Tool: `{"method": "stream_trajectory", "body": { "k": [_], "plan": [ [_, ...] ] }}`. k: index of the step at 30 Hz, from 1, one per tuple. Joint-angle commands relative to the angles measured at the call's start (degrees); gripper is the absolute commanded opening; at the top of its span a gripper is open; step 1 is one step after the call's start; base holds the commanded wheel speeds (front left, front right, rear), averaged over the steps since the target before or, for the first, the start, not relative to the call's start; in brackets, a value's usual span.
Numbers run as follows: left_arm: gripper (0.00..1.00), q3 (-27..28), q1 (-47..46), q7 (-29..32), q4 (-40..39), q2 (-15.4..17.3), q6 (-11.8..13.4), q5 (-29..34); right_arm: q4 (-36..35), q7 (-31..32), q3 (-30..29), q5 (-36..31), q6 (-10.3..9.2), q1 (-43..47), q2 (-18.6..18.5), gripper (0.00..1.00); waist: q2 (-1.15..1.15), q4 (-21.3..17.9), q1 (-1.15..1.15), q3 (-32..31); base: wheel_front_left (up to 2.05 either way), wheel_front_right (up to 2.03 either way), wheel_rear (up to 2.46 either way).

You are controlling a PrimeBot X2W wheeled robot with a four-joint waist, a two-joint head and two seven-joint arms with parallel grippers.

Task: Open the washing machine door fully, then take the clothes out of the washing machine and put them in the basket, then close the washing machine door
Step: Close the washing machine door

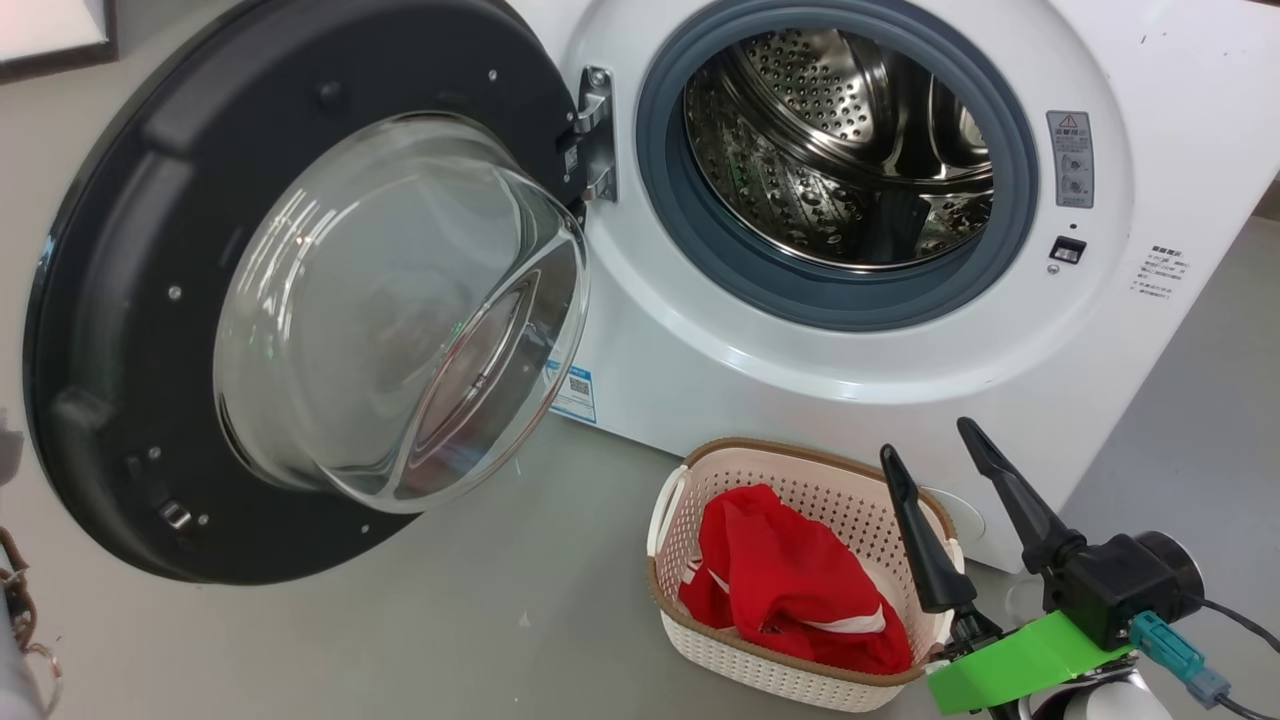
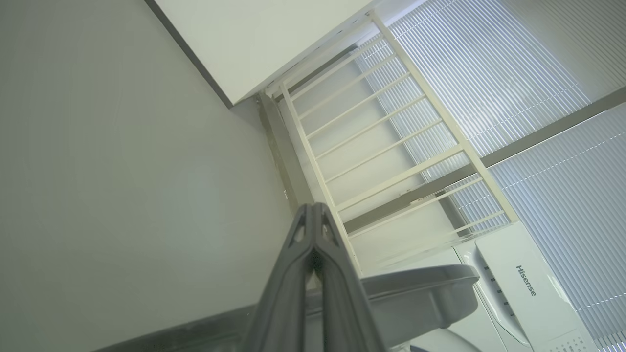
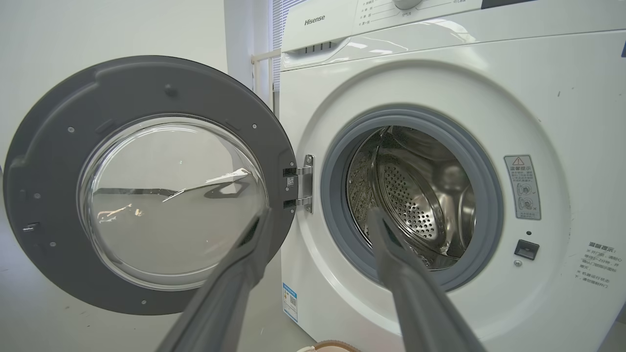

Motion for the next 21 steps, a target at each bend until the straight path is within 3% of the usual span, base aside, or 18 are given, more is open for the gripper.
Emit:
{"method": "stream_trajectory", "body": {
  "k": [1,7,21],
  "plan": [
    [0.00,1.08,-2.90,2.38,1.07,3.57,-0.01,-1.17,-1.80,0.09,0.83,0.08,0.34,-0.91,-0.17,1.00,0.00,-0.15,0.00,-0.18,0.00,0.00,0.00],
    [0.00,-1.21,-5.38,8.71,7.08,5.93,-1.63,-1.72,-2.65,0.72,0.61,-0.30,0.34,-0.06,-0.17,1.00,0.00,-0.28,0.00,-0.37,0.00,0.00,0.00],
    [0.00,-4.10,-7.79,11.27,16.76,7.59,-6.03,-1.08,-3.32,0.48,-0.06,0.28,0.34,0.89,-0.17,1.00,0.00,-2.34,0.00,-0.96,0.00,0.00,0.00]
  ]
}}
